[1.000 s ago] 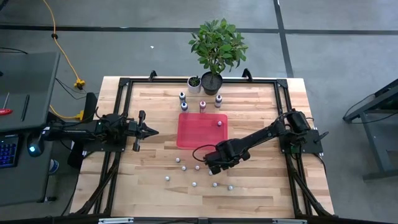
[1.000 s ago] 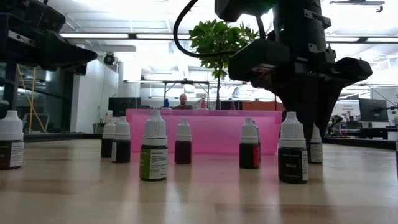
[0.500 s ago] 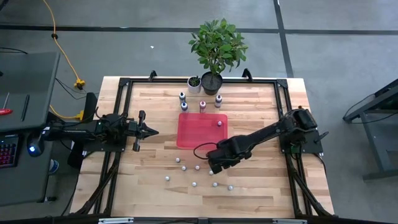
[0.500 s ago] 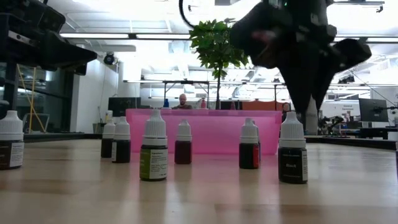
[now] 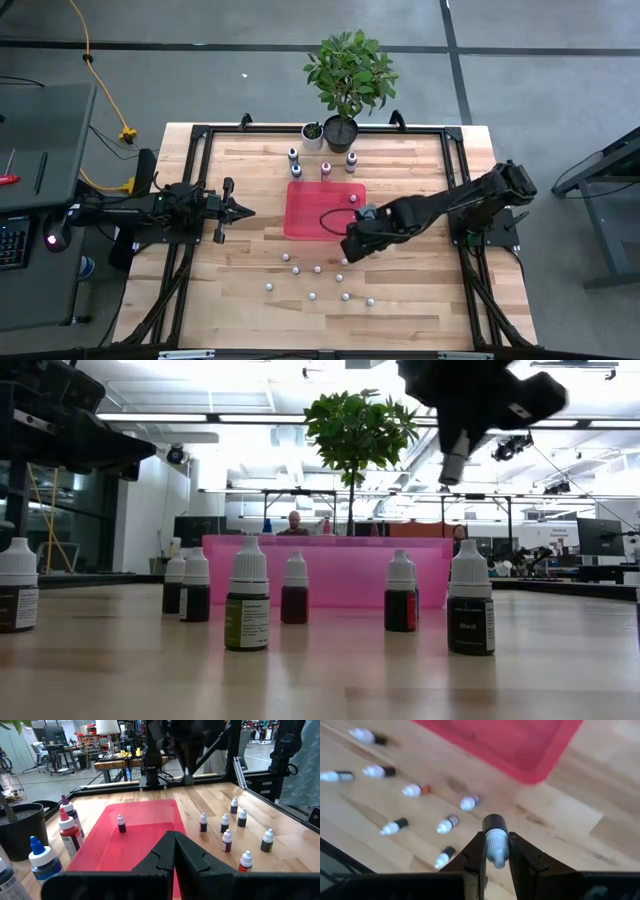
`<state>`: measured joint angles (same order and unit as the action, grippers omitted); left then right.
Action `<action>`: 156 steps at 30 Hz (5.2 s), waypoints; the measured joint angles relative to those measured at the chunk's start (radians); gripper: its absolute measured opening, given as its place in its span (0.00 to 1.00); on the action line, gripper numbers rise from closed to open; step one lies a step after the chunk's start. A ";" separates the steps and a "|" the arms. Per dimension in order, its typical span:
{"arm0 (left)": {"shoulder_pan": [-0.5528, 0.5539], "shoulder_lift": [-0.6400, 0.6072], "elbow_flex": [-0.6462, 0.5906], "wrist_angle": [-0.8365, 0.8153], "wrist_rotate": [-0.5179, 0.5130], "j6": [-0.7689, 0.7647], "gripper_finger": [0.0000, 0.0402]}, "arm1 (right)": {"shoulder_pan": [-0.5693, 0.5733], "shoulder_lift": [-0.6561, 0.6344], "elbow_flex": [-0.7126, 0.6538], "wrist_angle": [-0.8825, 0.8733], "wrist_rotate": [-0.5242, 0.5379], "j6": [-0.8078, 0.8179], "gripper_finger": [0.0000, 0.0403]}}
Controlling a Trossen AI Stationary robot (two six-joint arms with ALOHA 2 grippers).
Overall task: Pick & Place food coloring
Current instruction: Put the small green food coloring bottle into the pink container, then put the small purple food coloring bottle into the pink container
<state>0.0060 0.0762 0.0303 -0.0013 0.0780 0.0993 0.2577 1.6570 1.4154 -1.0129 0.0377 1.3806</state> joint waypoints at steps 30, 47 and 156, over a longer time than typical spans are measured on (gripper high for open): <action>0.000 0.000 0.000 0.000 0.000 0.000 0.00 | -0.306 0.309 0.357 -0.315 0.012 -0.838 0.14; 0.000 0.000 0.000 0.000 0.000 0.000 0.00 | -0.342 0.308 0.131 -0.097 -0.040 -0.490 0.15; 0.000 0.000 0.000 0.000 0.000 0.000 0.00 | 0.022 0.087 0.124 -0.284 -0.092 -0.226 0.28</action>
<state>0.0059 0.0765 0.0303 -0.0010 0.0780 0.0990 0.2798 1.7439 1.5394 -1.2970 -0.0545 1.1551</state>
